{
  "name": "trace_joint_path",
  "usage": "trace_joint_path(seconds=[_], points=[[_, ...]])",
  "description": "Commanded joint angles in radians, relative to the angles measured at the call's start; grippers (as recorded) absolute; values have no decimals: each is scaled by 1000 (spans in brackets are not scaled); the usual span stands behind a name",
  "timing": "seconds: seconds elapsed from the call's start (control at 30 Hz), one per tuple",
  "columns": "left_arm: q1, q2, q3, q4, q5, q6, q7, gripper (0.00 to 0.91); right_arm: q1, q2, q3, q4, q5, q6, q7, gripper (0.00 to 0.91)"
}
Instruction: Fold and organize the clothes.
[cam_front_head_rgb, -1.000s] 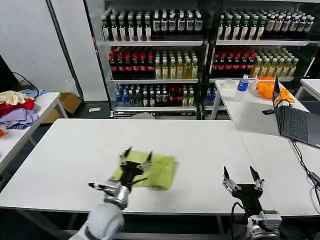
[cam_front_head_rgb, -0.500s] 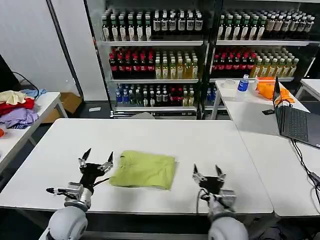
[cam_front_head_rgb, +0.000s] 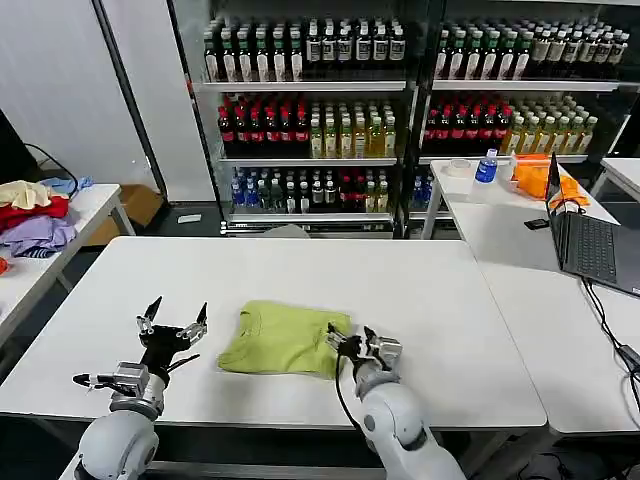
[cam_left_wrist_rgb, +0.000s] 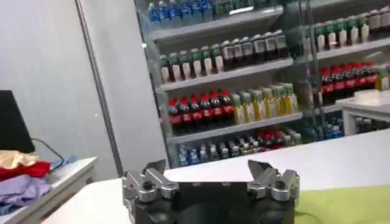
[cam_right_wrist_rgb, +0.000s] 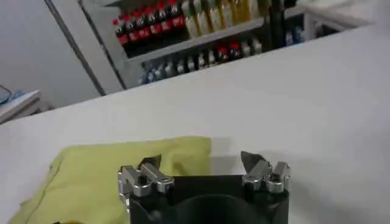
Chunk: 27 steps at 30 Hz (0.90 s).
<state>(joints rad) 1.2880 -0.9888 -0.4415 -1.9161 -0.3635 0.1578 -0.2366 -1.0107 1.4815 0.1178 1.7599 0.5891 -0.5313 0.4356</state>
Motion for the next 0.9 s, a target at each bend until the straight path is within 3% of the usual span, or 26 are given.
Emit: trace_joint_path(seconds=[0.03, 0.3, 0.47, 0.9], points=[[6, 12, -24, 6, -2, -2, 2, 907, 159, 36, -53, -151, 196, -47, 48, 30], [5, 4, -21, 5, -6, 28, 5, 907, 160, 15, -46, -153, 204, -46, 47, 0], [-2, -2, -12, 6, -4, 31, 6, 907, 184, -27, -29, -173, 157, -33, 24, 0], [-12, -5, -6, 10, -1, 35, 9, 907, 271, -135, 19, -298, -44, -30, -110, 0]])
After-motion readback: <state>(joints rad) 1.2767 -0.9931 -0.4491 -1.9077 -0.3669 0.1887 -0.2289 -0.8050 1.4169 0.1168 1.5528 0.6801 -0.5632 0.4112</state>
